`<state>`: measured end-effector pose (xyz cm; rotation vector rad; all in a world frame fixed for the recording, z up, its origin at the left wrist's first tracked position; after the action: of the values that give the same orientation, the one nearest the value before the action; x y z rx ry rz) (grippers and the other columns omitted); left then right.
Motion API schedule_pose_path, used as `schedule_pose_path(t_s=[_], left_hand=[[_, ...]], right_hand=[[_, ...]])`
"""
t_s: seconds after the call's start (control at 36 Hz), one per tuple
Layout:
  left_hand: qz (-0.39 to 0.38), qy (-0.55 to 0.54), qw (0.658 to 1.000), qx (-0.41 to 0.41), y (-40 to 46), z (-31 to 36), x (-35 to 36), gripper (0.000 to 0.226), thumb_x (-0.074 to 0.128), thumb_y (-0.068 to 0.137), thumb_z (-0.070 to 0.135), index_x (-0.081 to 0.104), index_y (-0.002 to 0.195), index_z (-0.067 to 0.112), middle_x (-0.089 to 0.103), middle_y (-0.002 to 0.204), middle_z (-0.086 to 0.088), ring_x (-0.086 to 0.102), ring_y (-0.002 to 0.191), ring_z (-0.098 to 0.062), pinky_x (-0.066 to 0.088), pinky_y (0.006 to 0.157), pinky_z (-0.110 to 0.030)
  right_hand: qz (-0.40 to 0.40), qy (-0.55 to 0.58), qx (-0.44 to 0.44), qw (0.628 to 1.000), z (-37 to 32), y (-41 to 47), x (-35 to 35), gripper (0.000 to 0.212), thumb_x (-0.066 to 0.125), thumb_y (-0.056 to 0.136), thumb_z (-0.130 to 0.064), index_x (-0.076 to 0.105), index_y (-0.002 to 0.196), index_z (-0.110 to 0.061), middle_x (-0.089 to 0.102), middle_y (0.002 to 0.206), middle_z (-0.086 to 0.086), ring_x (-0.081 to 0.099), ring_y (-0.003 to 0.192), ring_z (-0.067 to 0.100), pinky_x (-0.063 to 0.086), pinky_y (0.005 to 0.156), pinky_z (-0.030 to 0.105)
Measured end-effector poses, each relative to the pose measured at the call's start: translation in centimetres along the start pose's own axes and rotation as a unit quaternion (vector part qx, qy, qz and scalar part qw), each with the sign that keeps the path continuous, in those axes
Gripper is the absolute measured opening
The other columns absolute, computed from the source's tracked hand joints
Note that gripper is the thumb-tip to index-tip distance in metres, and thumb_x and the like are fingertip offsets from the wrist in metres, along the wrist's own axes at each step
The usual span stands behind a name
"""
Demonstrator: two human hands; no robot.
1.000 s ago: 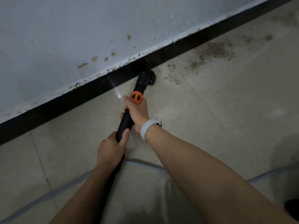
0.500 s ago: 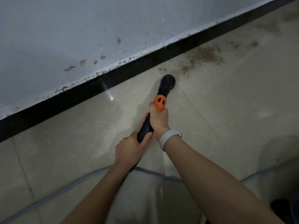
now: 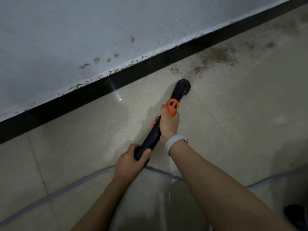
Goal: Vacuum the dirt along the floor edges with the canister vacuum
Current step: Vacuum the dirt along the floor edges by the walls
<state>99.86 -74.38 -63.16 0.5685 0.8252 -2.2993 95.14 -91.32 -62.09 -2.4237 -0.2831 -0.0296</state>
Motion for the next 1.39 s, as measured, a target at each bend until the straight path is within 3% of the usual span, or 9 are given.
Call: schedule_pose_path(t_s=[0.08, 0.19, 0.25, 0.53, 0.78, 0.89, 1.0, 1.17, 1.39], left_hand=[[0.014, -0.004, 1.0, -0.017, -0.4, -1.1, -0.4, 0.042, 0.055, 0.081, 0.066, 0.051, 0.096, 0.027, 0.058, 0.076, 0.011, 0.056, 0.069, -0.011, 0.041, 0.057, -0.015], [0.04, -0.024, 0.999, -0.004, -0.7, -1.8, -0.9, 0.07, 0.037, 0.062, 0.079, 0.061, 0.089, 0.019, 0.062, 0.069, 0.006, 0.059, 0.064, -0.009, 0.043, 0.056, -0.024], [0.033, -0.021, 0.999, 0.019, -1.0, -1.3, -0.7, 0.069, 0.037, 0.062, 0.078, 0.062, 0.086, 0.019, 0.06, 0.065, 0.007, 0.056, 0.06, -0.004, 0.038, 0.051, -0.017], [-0.025, -0.03, 0.999, 0.025, -1.1, -1.3, 0.4, 0.061, 0.042, 0.058, 0.079, 0.061, 0.079, 0.025, 0.06, 0.064, 0.01, 0.058, 0.063, -0.008, 0.04, 0.055, -0.019], [0.03, -0.089, 0.995, -0.023, -0.9, -2.4, -1.7, 0.065, 0.043, 0.062, 0.079, 0.063, 0.084, 0.021, 0.066, 0.07, 0.004, 0.062, 0.067, -0.01, 0.048, 0.062, -0.031], [0.044, -0.119, 0.991, -0.031, -0.6, -2.8, -2.6, 0.053, 0.053, 0.071, 0.074, 0.061, 0.088, 0.025, 0.064, 0.075, 0.011, 0.058, 0.069, 0.001, 0.041, 0.057, -0.012], [0.044, -0.123, 0.99, -0.046, 0.4, -2.7, -3.1, 0.042, 0.059, 0.082, 0.06, 0.06, 0.094, 0.02, 0.062, 0.079, 0.01, 0.058, 0.072, -0.004, 0.041, 0.06, -0.013], [0.036, -0.094, 0.994, -0.052, 1.5, -2.2, -2.6, 0.023, 0.058, 0.09, 0.043, 0.055, 0.098, 0.023, 0.058, 0.079, 0.014, 0.055, 0.071, 0.0, 0.041, 0.054, -0.009], [0.004, -0.058, 0.997, -0.042, 1.3, -0.6, -1.2, 0.027, 0.056, 0.09, 0.045, 0.051, 0.105, 0.023, 0.058, 0.081, 0.009, 0.053, 0.069, 0.003, 0.037, 0.052, -0.008]], right_hand=[[-0.035, 0.031, 0.016, 0.999, 0.7, -0.7, 0.5, 0.025, 0.061, 0.093, -0.029, 0.045, 0.104, -0.014, 0.05, 0.063, 0.008, 0.05, 0.043, 0.018, 0.052, 0.049, 0.028], [-0.089, 0.05, 0.043, 0.994, 2.1, -2.1, 1.1, 0.026, 0.066, 0.091, -0.02, 0.044, 0.103, -0.012, 0.051, 0.059, 0.006, 0.051, 0.043, 0.018, 0.052, 0.049, 0.028], [-0.08, 0.055, 0.041, 0.994, 2.5, -2.4, 0.5, 0.023, 0.065, 0.091, -0.015, 0.043, 0.099, -0.011, 0.05, 0.057, 0.005, 0.048, 0.041, 0.017, 0.049, 0.045, 0.026], [0.042, 0.043, -0.003, 0.998, 2.4, -2.9, -3.1, 0.018, 0.061, 0.093, -0.019, 0.046, 0.099, -0.011, 0.051, 0.058, 0.006, 0.048, 0.038, 0.015, 0.046, 0.043, 0.025], [-0.031, -0.003, 0.027, 0.999, 2.2, -1.8, 2.2, 0.017, 0.06, 0.092, -0.016, 0.044, 0.097, -0.012, 0.048, 0.057, 0.007, 0.046, 0.038, 0.018, 0.045, 0.043, 0.025], [-0.074, -0.027, 0.039, 0.996, 1.8, -1.2, 4.8, 0.02, 0.06, 0.092, -0.017, 0.043, 0.102, -0.012, 0.049, 0.057, 0.006, 0.048, 0.037, 0.016, 0.047, 0.042, 0.024], [-0.101, -0.044, 0.039, 0.993, 0.9, -0.7, 6.5, 0.019, 0.06, 0.092, -0.016, 0.043, 0.099, -0.011, 0.048, 0.058, 0.006, 0.047, 0.037, 0.015, 0.046, 0.041, 0.023], [-0.082, -0.047, 0.037, 0.995, 0.0, 0.1, 6.4, 0.017, 0.06, 0.091, -0.017, 0.044, 0.09, -0.015, 0.049, 0.057, 0.005, 0.047, 0.038, 0.015, 0.047, 0.044, 0.024], [-0.027, -0.037, 0.029, 0.999, -0.6, 0.6, 3.5, 0.019, 0.062, 0.091, -0.022, 0.047, 0.097, -0.013, 0.051, 0.06, 0.005, 0.049, 0.037, 0.014, 0.048, 0.045, 0.025]])
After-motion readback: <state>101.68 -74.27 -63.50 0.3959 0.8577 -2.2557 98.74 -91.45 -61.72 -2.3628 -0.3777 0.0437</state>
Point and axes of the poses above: each hand's wrist, its own y-axis towards the middle knuckle, its own x-axis out of the palm, z = x × y, the point moved 9 cm from there along y, towards the middle knuckle
